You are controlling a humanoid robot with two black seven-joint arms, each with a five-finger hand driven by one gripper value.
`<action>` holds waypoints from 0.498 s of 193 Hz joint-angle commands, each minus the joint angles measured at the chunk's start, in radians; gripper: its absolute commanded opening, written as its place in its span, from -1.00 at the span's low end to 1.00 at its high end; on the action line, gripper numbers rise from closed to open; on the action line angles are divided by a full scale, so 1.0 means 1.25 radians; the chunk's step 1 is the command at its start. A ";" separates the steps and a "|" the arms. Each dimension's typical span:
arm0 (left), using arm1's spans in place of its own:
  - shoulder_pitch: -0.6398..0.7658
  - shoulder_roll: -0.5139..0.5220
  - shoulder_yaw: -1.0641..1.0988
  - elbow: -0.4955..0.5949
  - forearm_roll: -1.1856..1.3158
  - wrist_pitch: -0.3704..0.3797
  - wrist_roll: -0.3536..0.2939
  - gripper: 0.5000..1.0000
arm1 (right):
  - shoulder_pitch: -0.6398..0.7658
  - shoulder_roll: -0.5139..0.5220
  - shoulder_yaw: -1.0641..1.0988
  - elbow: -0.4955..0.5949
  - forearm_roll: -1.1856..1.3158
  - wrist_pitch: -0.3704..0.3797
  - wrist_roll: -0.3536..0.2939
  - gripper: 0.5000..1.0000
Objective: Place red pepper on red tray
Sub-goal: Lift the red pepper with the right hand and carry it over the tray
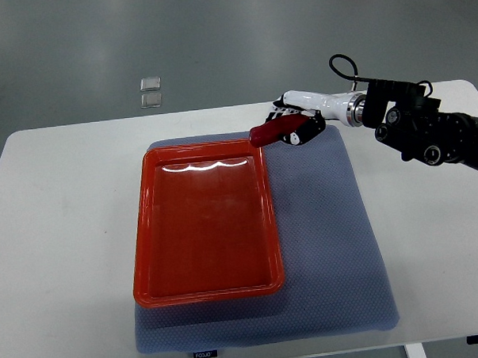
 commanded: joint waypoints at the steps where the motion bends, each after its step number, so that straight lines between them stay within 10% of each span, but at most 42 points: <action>1: 0.000 0.000 0.000 0.000 0.000 0.000 0.001 1.00 | 0.021 -0.013 0.001 0.071 -0.001 -0.002 0.066 -1.00; 96: 0.001 0.000 0.000 0.000 0.000 0.000 -0.001 1.00 | 0.041 0.095 -0.134 0.200 -0.121 -0.096 0.075 -1.00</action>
